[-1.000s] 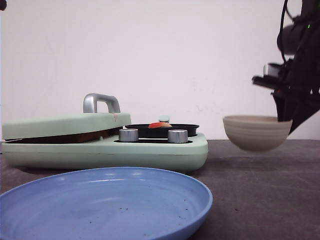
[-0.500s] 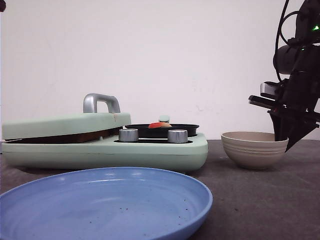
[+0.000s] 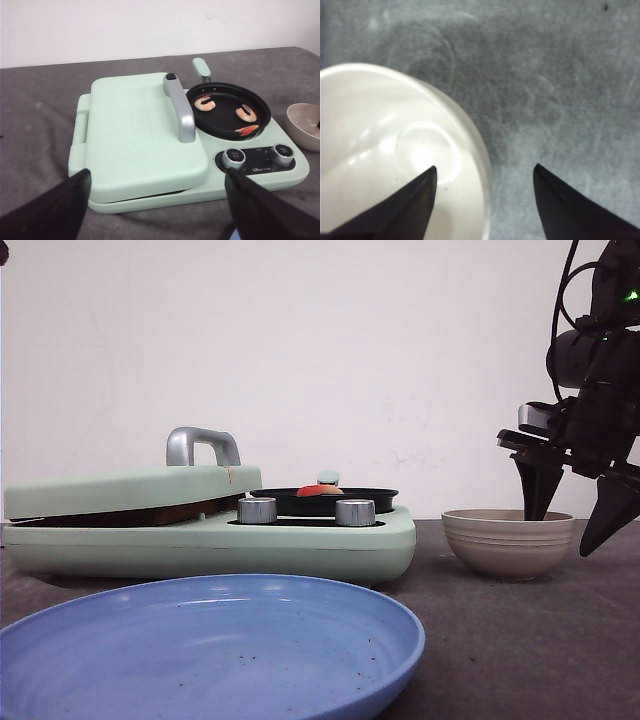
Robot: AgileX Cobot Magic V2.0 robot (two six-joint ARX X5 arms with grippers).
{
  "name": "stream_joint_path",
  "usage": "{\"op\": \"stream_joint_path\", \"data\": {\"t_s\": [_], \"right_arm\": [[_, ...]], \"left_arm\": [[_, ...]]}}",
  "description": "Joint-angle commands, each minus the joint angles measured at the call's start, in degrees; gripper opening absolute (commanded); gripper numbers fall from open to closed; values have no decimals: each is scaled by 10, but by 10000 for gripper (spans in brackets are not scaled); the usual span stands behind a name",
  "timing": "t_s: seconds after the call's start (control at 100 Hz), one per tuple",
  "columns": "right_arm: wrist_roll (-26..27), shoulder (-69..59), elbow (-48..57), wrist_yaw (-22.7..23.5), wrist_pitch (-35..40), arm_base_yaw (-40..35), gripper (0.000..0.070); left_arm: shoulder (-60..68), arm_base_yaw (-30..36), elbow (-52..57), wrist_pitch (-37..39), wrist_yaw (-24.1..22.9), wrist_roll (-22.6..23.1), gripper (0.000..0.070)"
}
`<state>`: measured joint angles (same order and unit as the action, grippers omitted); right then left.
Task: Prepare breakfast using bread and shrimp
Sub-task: 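Open the right gripper and raise it away from the bowl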
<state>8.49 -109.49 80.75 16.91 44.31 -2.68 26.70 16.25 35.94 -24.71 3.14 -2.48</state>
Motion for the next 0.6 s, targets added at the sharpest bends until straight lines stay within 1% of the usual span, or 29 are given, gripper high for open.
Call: {"op": "stream_joint_path", "data": {"t_s": [0.0,0.28,0.38,0.47,0.59], "right_arm": [[-17,21,10,2,-7,-1,378],[-29,150,10,3,-43,-2,377],[-30,202,10,14,-55,-2,376],[-34,246,10,21,-56,-2,376],[-50,295,10,28,-39,-3,375]], "left_arm": [[2,2,3,3,-2,-1,469],[2,2,3,2,-4,-2,470],[2,2,3,2,-4,-7,470],[2,2,3,2,-4,-13,470],[2,2,3,2,-4,-16,470]]}}
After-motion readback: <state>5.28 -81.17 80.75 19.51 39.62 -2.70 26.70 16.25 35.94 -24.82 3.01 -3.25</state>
